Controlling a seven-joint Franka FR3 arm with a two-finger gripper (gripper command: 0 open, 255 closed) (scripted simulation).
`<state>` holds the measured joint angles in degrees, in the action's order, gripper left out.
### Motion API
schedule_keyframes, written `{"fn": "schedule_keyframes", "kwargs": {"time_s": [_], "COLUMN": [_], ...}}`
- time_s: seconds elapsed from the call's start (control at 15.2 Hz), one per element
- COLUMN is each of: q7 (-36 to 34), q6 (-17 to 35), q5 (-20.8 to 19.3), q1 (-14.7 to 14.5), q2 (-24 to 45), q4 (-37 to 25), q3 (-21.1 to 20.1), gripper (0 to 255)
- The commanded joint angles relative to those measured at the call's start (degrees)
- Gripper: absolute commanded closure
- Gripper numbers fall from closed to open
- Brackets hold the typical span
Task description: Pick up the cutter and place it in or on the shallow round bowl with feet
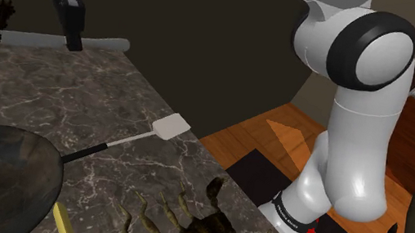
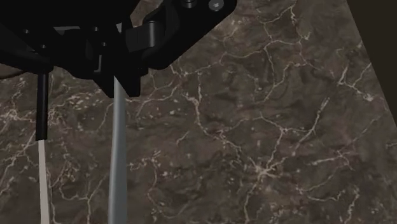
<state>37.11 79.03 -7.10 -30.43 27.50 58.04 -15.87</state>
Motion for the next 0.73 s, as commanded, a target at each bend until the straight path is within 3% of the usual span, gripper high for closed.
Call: {"fn": "schedule_keyframes", "kwargs": {"time_s": [0.0, 0.66], "q7": [-2.6, -14.5], "q6": [0.5, -1.2], "q5": [0.1, -0.8], "q1": [-1.7, -11.7], "q2": [-0.6, 2.0], "q4": [1.2, -2.9], "q3": [-0.7, -3.6], "gripper": [255, 255]}}
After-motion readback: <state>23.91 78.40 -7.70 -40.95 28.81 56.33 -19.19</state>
